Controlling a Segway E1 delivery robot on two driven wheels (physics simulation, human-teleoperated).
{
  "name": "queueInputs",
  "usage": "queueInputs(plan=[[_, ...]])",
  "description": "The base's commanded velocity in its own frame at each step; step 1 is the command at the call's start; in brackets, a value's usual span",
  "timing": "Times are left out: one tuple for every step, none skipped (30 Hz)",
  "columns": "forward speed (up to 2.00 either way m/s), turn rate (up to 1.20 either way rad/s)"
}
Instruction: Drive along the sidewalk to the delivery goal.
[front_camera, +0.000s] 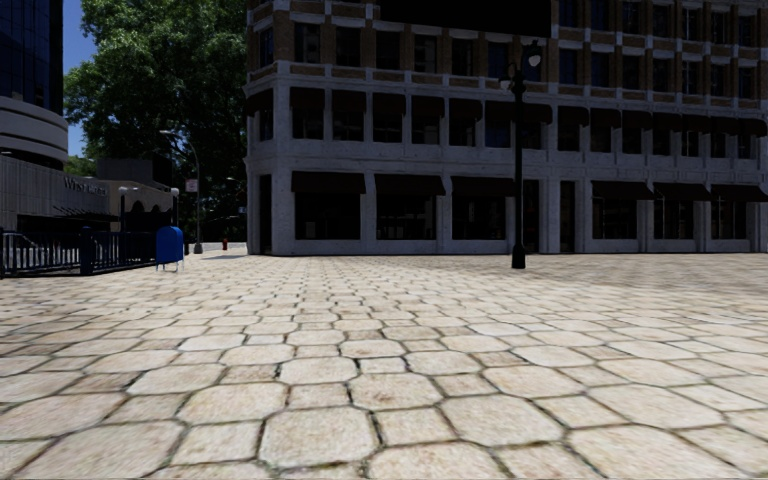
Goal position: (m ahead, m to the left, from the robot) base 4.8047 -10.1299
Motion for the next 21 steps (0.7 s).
queueInputs(plan=[[1.48, 0.0], [1.48, 0.0], [1.48, 0.0], [1.48, 0.0], [1.48, 0.0], [1.48, 0.0], [1.48, 0.0], [1.48, 0.0], [1.48, 0.0], [1.48, 0.0], [1.48, 0.0], [1.48, 0.0], [1.48, 0.0], [1.48, 0.0], [1.48, 0.0], [1.48, 0.0], [1.48, 0.0], [1.47, 0.0], [1.46, -0.08], [1.46, -0.08], [1.43, -0.21]])
